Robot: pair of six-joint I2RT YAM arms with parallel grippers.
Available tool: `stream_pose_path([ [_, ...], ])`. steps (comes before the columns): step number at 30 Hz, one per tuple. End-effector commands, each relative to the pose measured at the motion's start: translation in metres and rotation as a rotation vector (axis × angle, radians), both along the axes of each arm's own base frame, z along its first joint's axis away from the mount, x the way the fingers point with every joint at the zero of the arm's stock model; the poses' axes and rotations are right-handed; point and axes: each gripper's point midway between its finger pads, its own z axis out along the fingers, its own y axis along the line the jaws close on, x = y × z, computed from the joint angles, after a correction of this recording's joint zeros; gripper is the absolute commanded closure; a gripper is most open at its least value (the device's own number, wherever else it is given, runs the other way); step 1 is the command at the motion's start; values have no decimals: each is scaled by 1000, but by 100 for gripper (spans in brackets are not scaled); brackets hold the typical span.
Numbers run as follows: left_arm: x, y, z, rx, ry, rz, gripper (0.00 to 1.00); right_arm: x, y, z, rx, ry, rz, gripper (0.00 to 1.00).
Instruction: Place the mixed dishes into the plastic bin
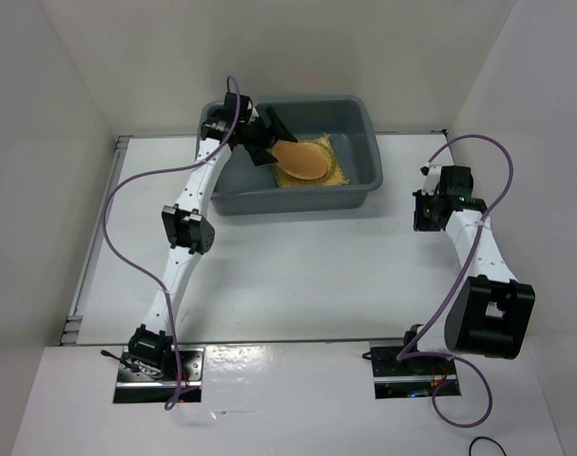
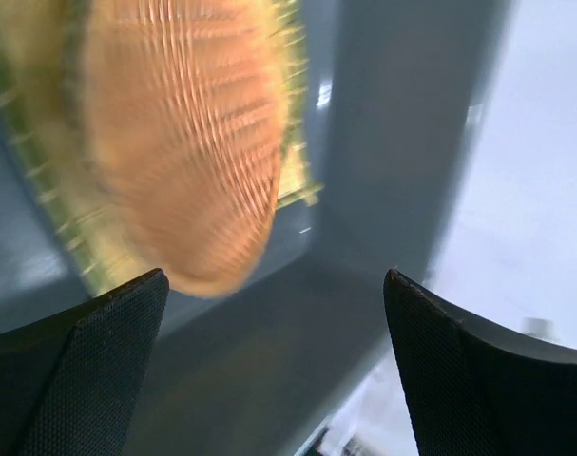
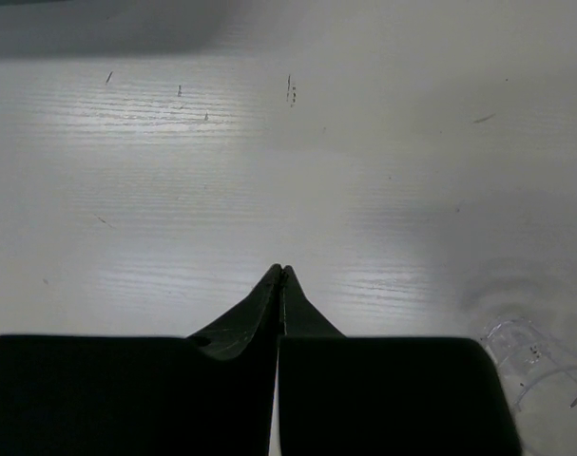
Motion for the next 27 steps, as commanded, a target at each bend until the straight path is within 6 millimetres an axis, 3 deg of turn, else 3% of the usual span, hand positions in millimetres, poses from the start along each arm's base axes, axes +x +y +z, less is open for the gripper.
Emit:
stream_pose_path([
  [1,-24,10,16,101,-15,-36,0,5,0,4,7,-41,12,100],
  [6,-37,19,-39,158,128,-71,0,7,2,5,13,-52,17,100],
  [10,-38,22,-46,208,135,-53,0,7,2,5,13,-52,17,100],
  [11,-36,25,-38,227,108,-40,0,7,2,5,13,-52,17,100],
  [13,-32,45,-29,322,86,47,0,7,3,5,20,-53,23,100],
  [15,-31,70,-21,439,63,125,6,7,3,5,20,-53,23,100],
  [16,-31,75,-23,467,63,135,12,7,3,5,20,-53,23,100],
  [17,-32,79,-20,487,56,137,44,7,3,5,20,-53,23,100],
  [18,-31,82,-21,506,48,138,68,7,3,5,20,-53,23,100],
  [20,-31,89,-25,541,59,158,98,7,3,5,20,-53,23,100],
  [22,-31,89,-25,542,60,158,100,8,5,3,29,-46,28,100],
  [27,-31,79,-58,510,128,135,100,8,5,3,29,-46,28,100],
])
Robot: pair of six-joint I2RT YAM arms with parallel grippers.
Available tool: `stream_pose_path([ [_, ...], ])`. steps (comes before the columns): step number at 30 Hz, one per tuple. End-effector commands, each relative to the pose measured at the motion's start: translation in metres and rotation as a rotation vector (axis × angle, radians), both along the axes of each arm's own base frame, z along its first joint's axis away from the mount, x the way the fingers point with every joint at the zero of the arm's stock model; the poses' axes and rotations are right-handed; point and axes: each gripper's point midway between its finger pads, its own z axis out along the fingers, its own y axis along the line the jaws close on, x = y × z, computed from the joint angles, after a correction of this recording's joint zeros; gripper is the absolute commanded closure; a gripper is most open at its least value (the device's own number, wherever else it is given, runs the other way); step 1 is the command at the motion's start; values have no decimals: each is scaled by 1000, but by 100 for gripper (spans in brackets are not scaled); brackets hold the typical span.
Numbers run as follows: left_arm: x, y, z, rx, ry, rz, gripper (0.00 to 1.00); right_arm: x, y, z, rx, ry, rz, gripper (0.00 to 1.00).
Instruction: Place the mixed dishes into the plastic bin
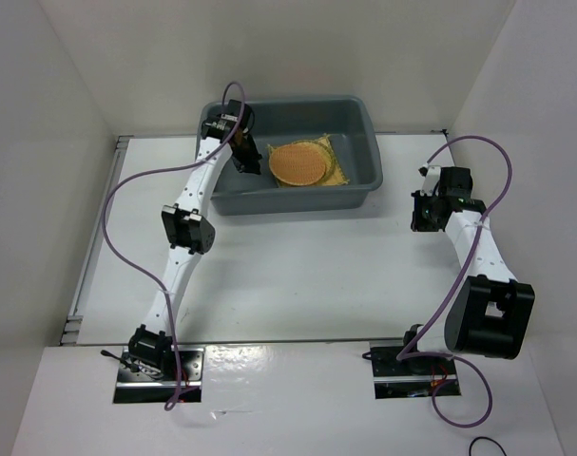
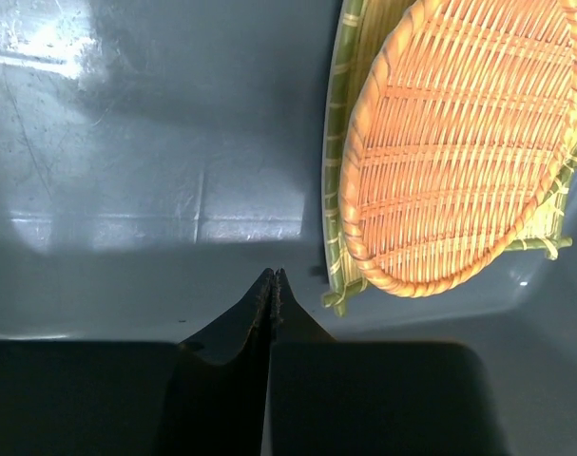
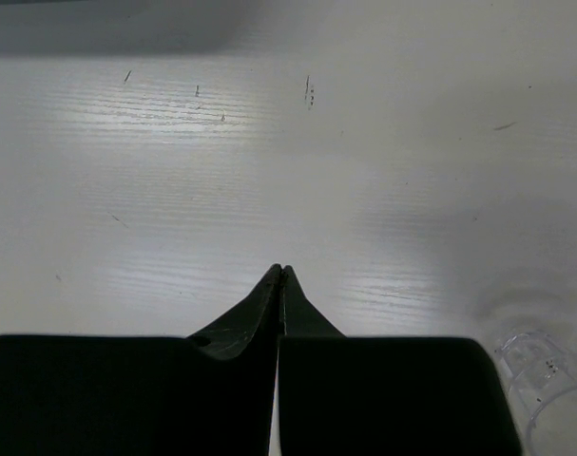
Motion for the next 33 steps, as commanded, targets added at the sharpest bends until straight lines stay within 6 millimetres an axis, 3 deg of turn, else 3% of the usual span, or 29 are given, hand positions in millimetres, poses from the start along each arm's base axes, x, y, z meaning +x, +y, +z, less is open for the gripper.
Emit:
stream_pose_path([
  [1,-1,-2,5,-14,-2,10,100,7,-2,5,0,-38,4,100],
  [5,-3,-16,-18,-49,38,-25,100,7,-2,5,0,-38,4,100],
  [7,1,-21,-22,-73,35,-16,100,7,-2,2,2,-29,4,100],
  [12,12,-52,-22,-217,12,-41,91,9,-2,0,2,-29,4,100],
  [14,18,-66,-31,-270,13,-28,87,9,-2,0,2,-29,4,100],
  [15,22,-73,-24,-314,-8,-38,87,9,-2,0,2,-29,4,100],
  [17,24,-86,-29,-364,2,-37,82,9,-3,-3,2,-18,-9,100],
  [19,27,-112,-11,-450,-53,-100,74,9,-3,-3,2,-18,-9,100],
  [21,30,-123,-2,-485,-81,-110,70,9,-3,-3,2,-18,-9,100],
  [23,34,-125,10,-502,-115,-111,66,9,-3,-3,2,-18,-9,100],
  [26,34,-117,6,-483,-110,-117,63,9,-6,-3,2,-18,-18,100],
  [31,17,-101,-2,-404,-53,-145,63,11,-7,-2,0,-27,-18,100],
  [33,12,-93,9,-351,-65,-157,63,11,-5,-1,9,-29,-12,100],
])
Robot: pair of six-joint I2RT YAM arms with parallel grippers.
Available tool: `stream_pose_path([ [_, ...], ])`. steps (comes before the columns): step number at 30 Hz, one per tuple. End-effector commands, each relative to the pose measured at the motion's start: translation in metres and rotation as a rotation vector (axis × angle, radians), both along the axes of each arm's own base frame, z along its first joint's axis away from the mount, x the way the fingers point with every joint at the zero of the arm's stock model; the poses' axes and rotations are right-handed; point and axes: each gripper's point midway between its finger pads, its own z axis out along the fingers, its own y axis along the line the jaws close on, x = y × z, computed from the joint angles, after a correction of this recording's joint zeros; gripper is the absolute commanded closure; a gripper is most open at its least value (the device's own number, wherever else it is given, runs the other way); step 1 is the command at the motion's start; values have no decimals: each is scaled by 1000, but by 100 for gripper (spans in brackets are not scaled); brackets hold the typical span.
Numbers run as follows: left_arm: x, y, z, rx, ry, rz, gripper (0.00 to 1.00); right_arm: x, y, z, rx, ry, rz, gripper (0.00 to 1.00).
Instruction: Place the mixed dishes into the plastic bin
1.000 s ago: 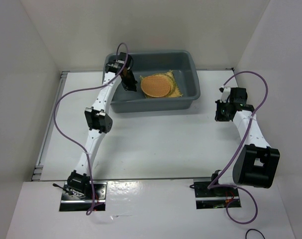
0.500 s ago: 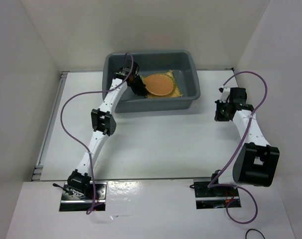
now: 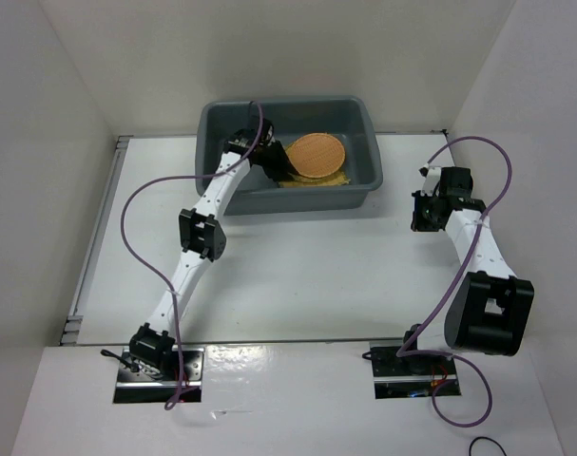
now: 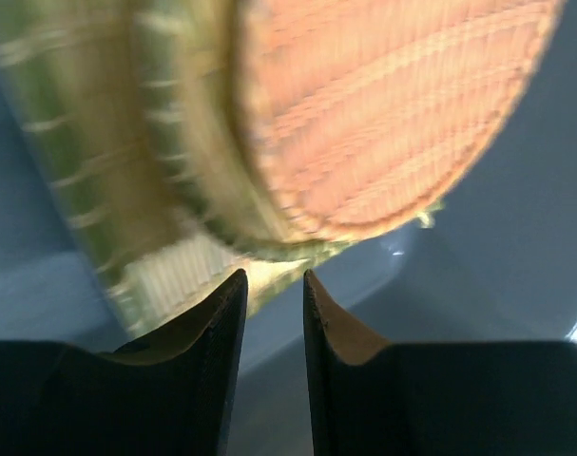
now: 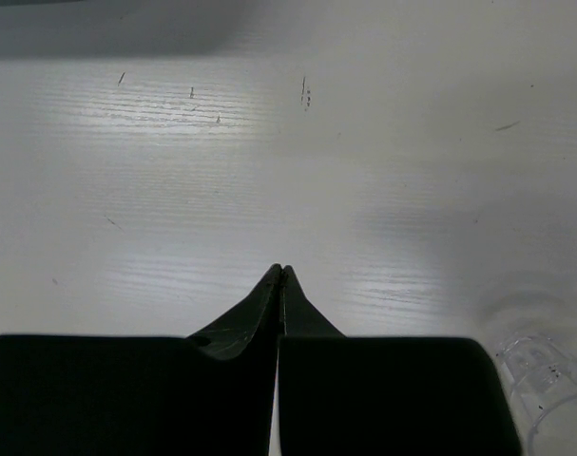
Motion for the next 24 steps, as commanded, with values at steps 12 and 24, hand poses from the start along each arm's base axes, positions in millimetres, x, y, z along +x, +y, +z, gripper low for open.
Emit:
stream_pose_path([
  [12,-37,115,154,622,-317,119,100,30,6,70,-21,-201,137,100],
  [24,-85,169,101,871,-60,133,100,105,168,165,-40,-435,653,100],
])
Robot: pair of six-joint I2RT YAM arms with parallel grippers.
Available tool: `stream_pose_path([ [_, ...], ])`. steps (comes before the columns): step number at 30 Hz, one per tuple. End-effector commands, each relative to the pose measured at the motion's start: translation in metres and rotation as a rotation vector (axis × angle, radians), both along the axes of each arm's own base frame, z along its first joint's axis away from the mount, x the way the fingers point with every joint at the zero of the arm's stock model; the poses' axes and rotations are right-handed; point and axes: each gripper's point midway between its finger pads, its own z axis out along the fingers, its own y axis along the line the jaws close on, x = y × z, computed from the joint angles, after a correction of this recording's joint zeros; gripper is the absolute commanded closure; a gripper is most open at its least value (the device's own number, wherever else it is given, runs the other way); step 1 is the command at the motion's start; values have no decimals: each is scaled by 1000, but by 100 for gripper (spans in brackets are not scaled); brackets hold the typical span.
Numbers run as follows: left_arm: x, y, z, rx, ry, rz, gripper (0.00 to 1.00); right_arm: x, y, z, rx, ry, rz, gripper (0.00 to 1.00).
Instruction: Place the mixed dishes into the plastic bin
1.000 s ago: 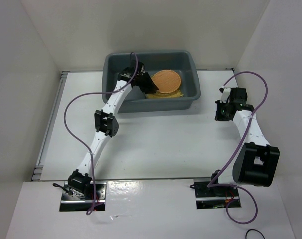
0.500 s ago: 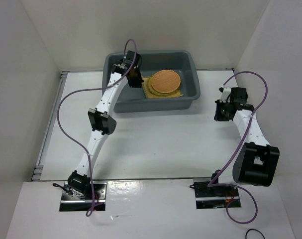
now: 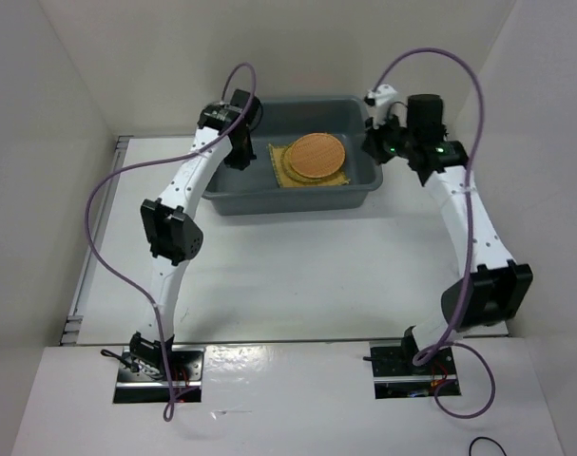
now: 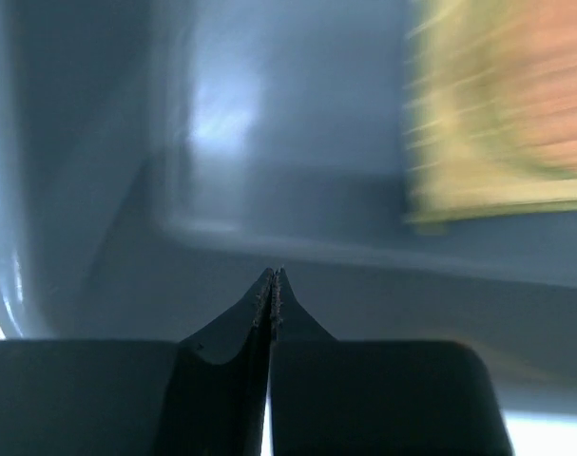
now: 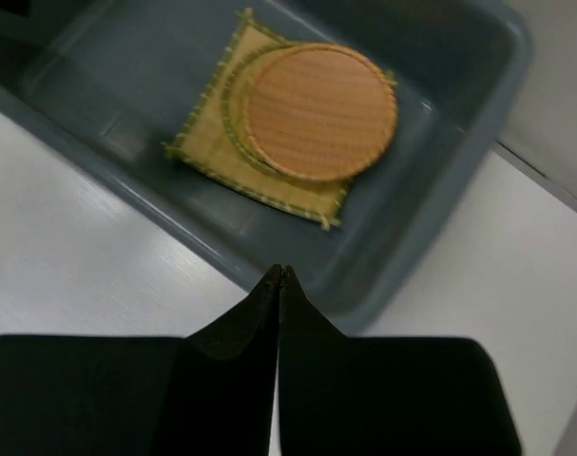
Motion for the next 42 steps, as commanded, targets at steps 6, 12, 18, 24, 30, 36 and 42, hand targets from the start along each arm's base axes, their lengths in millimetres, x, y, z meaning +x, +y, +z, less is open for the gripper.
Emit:
stream_pose_path([
  [6,-35,57,-35,101,49,29,100,36,27,-99,-113,188,6,100],
  [12,-55,80,-45,-2,43,40,96,54,18,-120,-154,192,-50,100],
  [18,-61,86,-51,10,73,42,96,32,9,-147,-210,261,-44,100],
  [24,-63,92,-67,2,116,50,96,-18,-10,-176,-305,399,-26,100],
  [30,-68,98,-77,-19,146,61,99,-66,-10,-175,-319,461,48,100],
  [36,-80,103,-100,-37,212,66,100,-99,-7,-174,-349,499,97,100],
  [42,-81,107,-87,-47,189,82,100,-114,0,-158,-288,490,118,100],
])
